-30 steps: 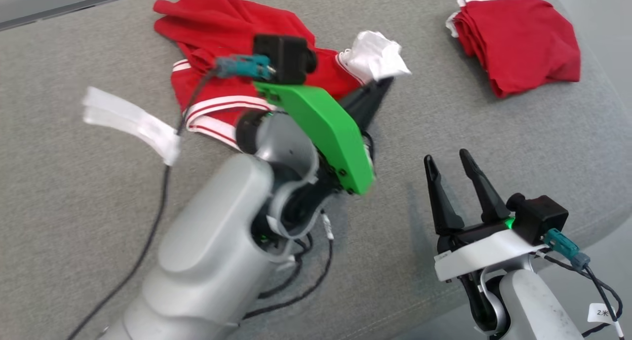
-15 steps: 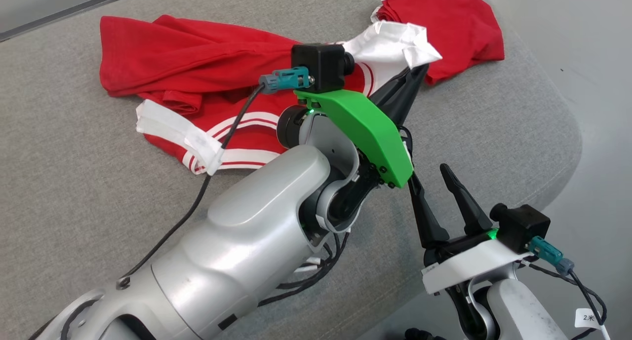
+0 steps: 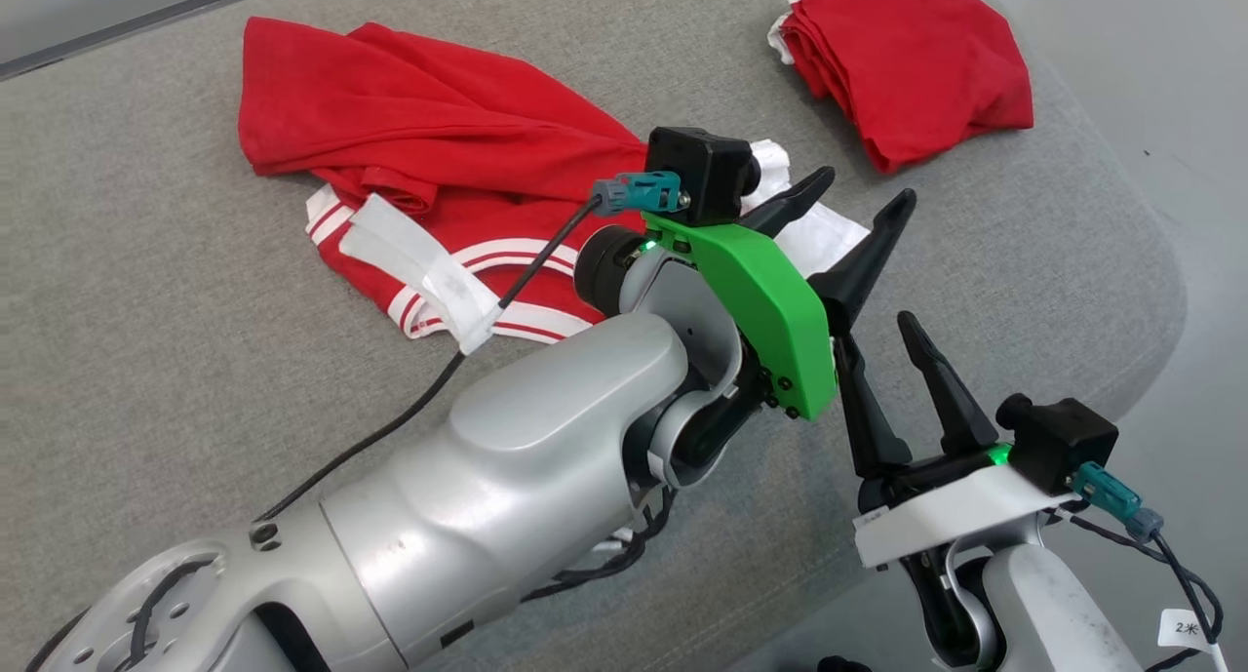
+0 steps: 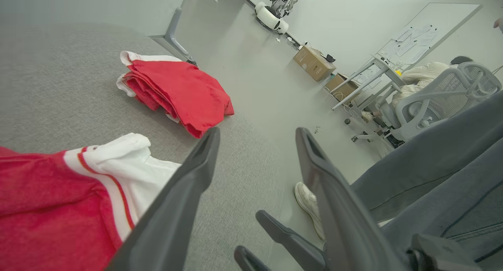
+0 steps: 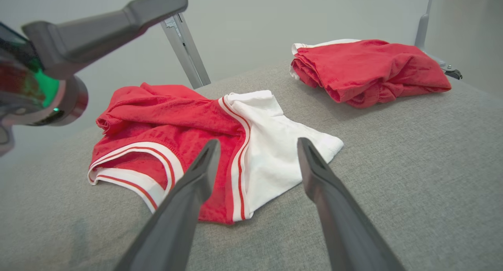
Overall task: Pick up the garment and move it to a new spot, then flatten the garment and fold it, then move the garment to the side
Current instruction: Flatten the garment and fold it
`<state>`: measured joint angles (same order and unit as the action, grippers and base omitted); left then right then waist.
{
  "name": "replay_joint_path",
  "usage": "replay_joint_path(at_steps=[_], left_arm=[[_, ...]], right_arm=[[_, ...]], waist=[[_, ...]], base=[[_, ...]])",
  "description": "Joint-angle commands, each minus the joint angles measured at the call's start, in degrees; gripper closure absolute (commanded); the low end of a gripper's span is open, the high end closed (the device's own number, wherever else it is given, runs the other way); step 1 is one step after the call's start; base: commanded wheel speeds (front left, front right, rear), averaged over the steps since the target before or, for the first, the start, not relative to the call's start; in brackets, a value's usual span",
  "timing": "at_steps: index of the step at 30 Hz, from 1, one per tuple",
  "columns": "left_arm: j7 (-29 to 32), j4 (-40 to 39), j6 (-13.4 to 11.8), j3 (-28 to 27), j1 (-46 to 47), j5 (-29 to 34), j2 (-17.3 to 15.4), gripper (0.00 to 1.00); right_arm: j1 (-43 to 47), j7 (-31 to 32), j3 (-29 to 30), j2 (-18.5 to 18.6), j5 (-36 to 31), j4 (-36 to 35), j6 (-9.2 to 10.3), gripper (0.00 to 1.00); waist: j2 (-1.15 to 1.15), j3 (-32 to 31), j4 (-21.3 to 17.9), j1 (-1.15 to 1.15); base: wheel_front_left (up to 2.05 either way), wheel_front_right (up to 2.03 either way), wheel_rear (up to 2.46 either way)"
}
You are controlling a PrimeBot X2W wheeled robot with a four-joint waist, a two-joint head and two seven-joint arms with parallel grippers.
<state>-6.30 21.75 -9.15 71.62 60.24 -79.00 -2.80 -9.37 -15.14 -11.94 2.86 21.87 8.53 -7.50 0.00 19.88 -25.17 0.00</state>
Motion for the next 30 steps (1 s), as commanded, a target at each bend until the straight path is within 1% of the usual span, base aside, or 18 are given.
replay_joint_path(at_steps=[1, 3, 6, 8, 12, 15, 18, 21, 24, 25, 27, 30], left_arm=[[-0.92, 0.36, 0.10, 0.22, 0.56, 1.33, -0.59, 0.00], [-2.30, 0.16, -0.14, 0.25, -0.09, 2.89, -2.60, 0.00], [-4.80, -1.09, -1.54, -0.71, -1.64, 3.75, -6.47, 0.00], [-6.10, -2.81, -2.54, -1.86, -2.89, 4.27, -9.96, 0.00], [-7.95, -6.51, -5.80, -3.26, -5.45, 7.61, -18.36, 0.00], [-8.54, -10.03, -7.86, -4.76, -7.87, 10.44, -23.07, 0.00], [-8.95, -13.87, -9.48, -7.70, -11.68, 11.79, -26.37, 0.00], [-8.89, -17.67, -10.71, -12.81, -16.38, 16.11, -27.84, 0.00], [-8.80, -20.29, -10.69, -17.76, -22.52, 20.81, -28.13, 0.00], [-8.80, -20.29, -10.69, -17.76, -22.52, 20.81, -28.13, 0.00], [-8.81, -21.53, -9.89, -21.99, -27.06, 22.09, -27.24, 0.00], [-8.82, -21.89, -8.79, -27.62, -33.58, 26.08, -27.58, 0.00]], right_arm=[[0.74, 0.00, 0.45, 0.10, -0.52, -0.51, 0.02, 0.00], [1.01, 0.01, 0.89, 0.09, -1.05, -0.74, 0.02, 0.00], [1.12, 0.01, 1.30, 0.08, -1.67, -1.03, 0.02, 0.00], [1.50, 0.01, 1.64, 0.09, -2.06, -1.26, 0.02, 0.00], [2.43, 0.01, 2.37, 0.10, -2.93, -1.76, 0.02, 0.00], [3.31, 0.01, 3.46, 0.10, -3.62, -1.96, 0.02, 0.00], [4.75, 0.00, 5.02, 0.12, -4.52, -1.54, 0.02, 0.00], [6.47, 0.01, 7.38, 0.12, -5.51, -1.26, 0.02, 0.00], [8.46, 0.00, 10.49, 0.12, -6.38, -1.09, 0.02, 0.00], [8.46, 0.00, 10.49, 0.12, -6.38, -1.09, 0.02, 0.00], [9.60, 0.01, 12.13, 0.11, -6.86, -0.87, 0.02, 0.00], [11.10, 0.01, 14.30, 0.18, -8.15, 0.36, 0.02, 0.00]], waist=[[0.00, 0.10, 1.53, 0.00], [0.00, 0.07, 2.44, 0.00], [0.00, -0.01, 3.78, 0.00], [0.00, -0.13, 4.51, 0.00], [0.00, -0.77, 6.14, 0.00], [0.00, -1.51, 7.39, 0.00], [0.00, -2.71, 8.76, 0.00], [0.00, -4.17, 10.52, 0.00], [0.00, -5.58, 12.26, 0.00], [0.00, -5.58, 12.26, 0.00], [0.00, -6.35, 13.21, 0.00], [0.00, -7.77, 14.07, 0.00]], base=[[0.00, 0.00, 0.00], [0.00, 0.00, 0.00], [0.00, 0.00, 0.00], [0.00, 0.00, 0.00], [0.00, 0.00, 0.00], [0.00, 0.00, 0.00], [0.00, 0.00, 0.00], [0.00, 0.00, 0.00], [0.00, 0.00, 0.00], [0.00, 0.00, 0.00], [0.00, 0.00, 0.00], [0.00, 0.00, 0.00]])
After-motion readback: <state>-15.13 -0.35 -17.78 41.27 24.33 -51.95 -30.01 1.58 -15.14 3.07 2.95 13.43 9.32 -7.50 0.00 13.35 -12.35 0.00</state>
